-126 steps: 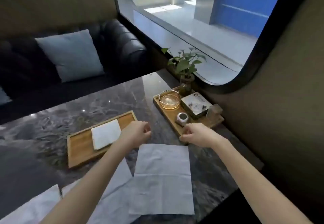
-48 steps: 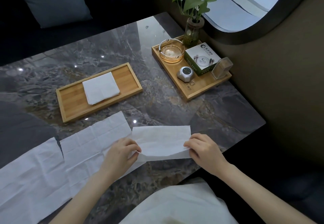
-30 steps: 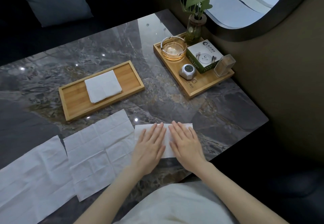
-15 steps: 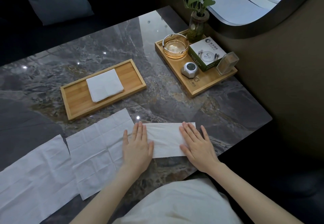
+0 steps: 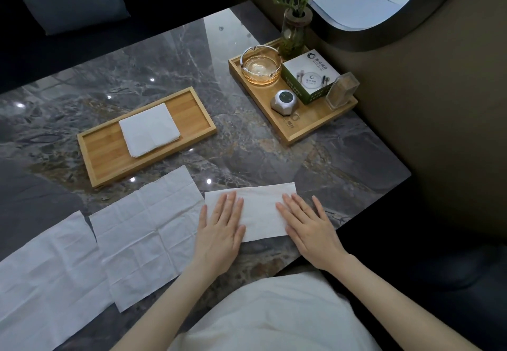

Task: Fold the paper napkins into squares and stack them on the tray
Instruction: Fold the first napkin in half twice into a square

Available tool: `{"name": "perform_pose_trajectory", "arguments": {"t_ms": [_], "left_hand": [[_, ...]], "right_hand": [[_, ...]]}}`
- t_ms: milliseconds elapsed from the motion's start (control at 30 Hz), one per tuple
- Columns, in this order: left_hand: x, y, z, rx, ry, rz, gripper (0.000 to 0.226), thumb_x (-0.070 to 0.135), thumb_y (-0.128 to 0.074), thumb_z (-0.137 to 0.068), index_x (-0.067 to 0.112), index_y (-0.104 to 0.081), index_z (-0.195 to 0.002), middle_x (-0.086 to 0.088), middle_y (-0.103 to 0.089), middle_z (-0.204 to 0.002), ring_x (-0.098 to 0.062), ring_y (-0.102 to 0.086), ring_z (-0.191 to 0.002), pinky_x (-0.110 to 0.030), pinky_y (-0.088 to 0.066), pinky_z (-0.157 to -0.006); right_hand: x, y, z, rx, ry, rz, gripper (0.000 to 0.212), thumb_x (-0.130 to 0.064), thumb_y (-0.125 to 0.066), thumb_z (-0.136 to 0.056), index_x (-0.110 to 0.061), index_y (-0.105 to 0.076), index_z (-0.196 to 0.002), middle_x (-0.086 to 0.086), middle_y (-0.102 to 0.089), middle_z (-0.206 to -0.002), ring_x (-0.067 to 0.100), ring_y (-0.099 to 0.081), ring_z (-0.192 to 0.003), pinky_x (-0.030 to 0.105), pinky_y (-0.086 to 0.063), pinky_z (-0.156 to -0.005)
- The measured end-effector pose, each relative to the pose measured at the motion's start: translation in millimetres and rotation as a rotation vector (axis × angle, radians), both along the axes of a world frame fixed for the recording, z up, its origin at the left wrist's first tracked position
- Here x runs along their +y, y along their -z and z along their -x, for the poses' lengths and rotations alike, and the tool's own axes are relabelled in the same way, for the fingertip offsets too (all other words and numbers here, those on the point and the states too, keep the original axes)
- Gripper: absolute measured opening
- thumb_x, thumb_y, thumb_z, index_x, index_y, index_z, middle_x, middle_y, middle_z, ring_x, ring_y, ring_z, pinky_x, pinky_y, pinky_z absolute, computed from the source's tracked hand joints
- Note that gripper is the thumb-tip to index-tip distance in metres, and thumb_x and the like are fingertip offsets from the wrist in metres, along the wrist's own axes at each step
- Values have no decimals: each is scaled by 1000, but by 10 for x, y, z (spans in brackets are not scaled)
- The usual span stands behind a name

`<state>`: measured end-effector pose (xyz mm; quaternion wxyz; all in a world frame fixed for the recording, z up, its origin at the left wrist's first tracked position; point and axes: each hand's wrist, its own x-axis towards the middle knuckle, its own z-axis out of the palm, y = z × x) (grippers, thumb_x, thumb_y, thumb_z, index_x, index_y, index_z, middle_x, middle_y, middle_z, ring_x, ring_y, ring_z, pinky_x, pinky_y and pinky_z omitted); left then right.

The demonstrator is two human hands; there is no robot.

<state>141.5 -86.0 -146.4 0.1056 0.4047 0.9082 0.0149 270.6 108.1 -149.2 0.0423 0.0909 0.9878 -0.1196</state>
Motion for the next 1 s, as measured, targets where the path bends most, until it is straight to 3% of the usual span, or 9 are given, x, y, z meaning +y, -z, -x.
{"name": "perform_pose_trajectory", "arguments": {"t_ms": [100,200,267,333,467,567,700,800,1000], "left_hand": [[-60,-2,43,-2,2,1,56,44,-19,-93,16,-18,-142,-5,-20,-150,-17,-7,-138,-44,-4,-107],[-18,-66,49,-19,9,-14,61,46,-8,-92,14,-16,-142,-8,-14,-152,-22,-6,-140,-44,5,-110],[100,-182,48,-4,19,-59,60,42,-10,-93,9,-36,-136,-13,-32,-147,-27,-22,-138,-48,-9,-112],[278,-288,60,-5,40,-161,51,35,-20,-93,9,-53,-120,-15,-50,-134,-30,-41,-129,-49,-28,-106],[731,-380,89,-60,128,-348,32,27,-37,-88,12,-62,-102,-9,-64,-112,-30,-56,-109,-40,-46,-86],[996,-356,119,-145,181,-346,24,18,-58,-84,12,-61,-107,-8,-62,-112,-29,-53,-109,-40,-45,-81],[1179,-284,204,-227,160,-260,32,21,-57,-85,19,-56,-118,-5,-55,-118,-25,-42,-114,-36,-39,-86],[1248,-276,269,-245,151,-254,25,21,-55,-86,17,-59,-111,-5,-56,-111,-25,-43,-108,-34,-39,-81],[1252,-270,317,-313,127,-237,10,19,-57,-85,14,-64,-91,-6,-57,-100,-24,-44,-96,-31,-38,-74]], "right_hand": [[73,-21,-82,8,48,5,50,-37,-12,-100,-21,-38,-140,-1,-38,-147,15,-24,-137,41,-11,-112],[127,-39,-140,66,92,11,52,-37,-12,-100,-19,-45,-137,1,-44,-143,16,-27,-136,38,-12,-112],[146,-70,-146,163,143,28,53,-35,-15,-100,-15,-55,-128,4,-52,-137,18,-32,-132,36,-15,-111],[135,-122,-137,280,213,63,46,-32,-27,-99,-11,-63,-117,6,-59,-129,17,-38,-126,35,-24,-106],[32,-202,-121,400,316,178,30,-25,-46,-86,-10,-68,-100,5,-69,-102,14,-48,-103,26,-34,-89],[-34,-152,-138,347,301,204,30,-28,-49,-83,-11,-68,-99,2,-67,-95,15,-48,-96,29,-39,-84],[-51,-90,-195,311,259,193,19,-21,-62,-78,-14,-69,-94,0,-67,-91,19,-55,-90,30,-42,-77],[-43,-84,-208,311,227,180,14,-13,-70,-75,-14,-70,-89,1,-67,-88,25,-62,-84,35,-49,-71],[-46,-111,-162,338,312,265,8,-18,-66,-77,-14,-73,-80,3,-64,-79,25,-59,-74,33,-49,-62]]}}
